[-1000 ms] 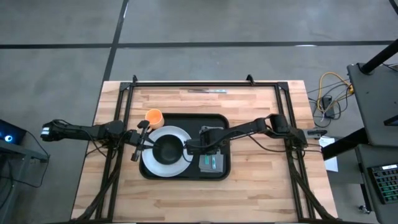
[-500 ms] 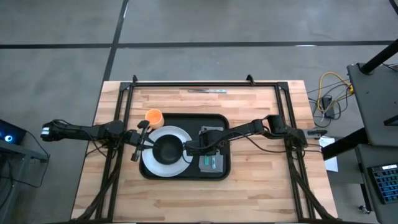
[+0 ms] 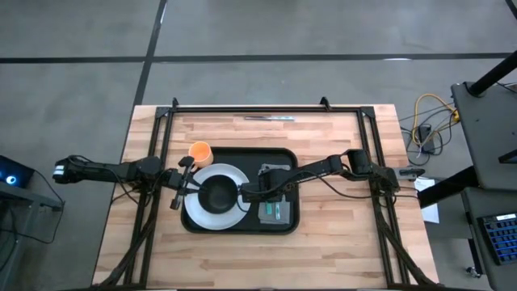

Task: Set up tray
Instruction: Put the green spoon to the right of the white plate on the gray napkin on the black tray

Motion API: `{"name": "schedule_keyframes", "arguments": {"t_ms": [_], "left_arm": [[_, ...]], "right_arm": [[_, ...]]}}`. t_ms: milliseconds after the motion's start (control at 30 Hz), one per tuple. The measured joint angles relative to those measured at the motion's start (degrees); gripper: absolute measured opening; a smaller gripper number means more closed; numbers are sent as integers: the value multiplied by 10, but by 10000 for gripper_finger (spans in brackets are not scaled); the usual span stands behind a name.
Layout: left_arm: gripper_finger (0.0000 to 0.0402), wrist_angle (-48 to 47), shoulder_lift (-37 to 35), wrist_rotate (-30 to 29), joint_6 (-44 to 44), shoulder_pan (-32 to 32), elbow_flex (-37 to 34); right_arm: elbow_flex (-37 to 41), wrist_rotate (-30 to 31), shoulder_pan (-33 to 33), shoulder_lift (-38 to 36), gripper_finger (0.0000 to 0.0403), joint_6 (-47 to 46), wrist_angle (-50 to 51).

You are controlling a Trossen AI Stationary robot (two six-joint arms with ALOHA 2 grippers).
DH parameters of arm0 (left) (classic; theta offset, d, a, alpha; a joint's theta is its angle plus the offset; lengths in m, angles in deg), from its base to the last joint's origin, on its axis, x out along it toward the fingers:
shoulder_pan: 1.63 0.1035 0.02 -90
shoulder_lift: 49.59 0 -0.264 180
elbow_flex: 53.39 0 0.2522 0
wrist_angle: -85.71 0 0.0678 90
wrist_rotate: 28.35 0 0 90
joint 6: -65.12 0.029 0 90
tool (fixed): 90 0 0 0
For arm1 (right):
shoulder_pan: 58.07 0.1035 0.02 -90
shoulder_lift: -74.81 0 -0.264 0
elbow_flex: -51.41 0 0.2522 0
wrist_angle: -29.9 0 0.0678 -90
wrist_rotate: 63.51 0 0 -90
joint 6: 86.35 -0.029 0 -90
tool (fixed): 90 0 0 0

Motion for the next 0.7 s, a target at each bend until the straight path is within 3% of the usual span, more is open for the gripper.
{"name": "schedule_keyframes", "arguments": {"t_ms": [333, 700], "left_arm": [[22, 0, 0, 0, 0, 0, 0], [22, 0, 0, 0, 0, 0, 0]], "right_arm": [[-4, 0, 1, 0, 110, 5, -23], [-19, 0, 1, 0, 67, 18, -25]]}}
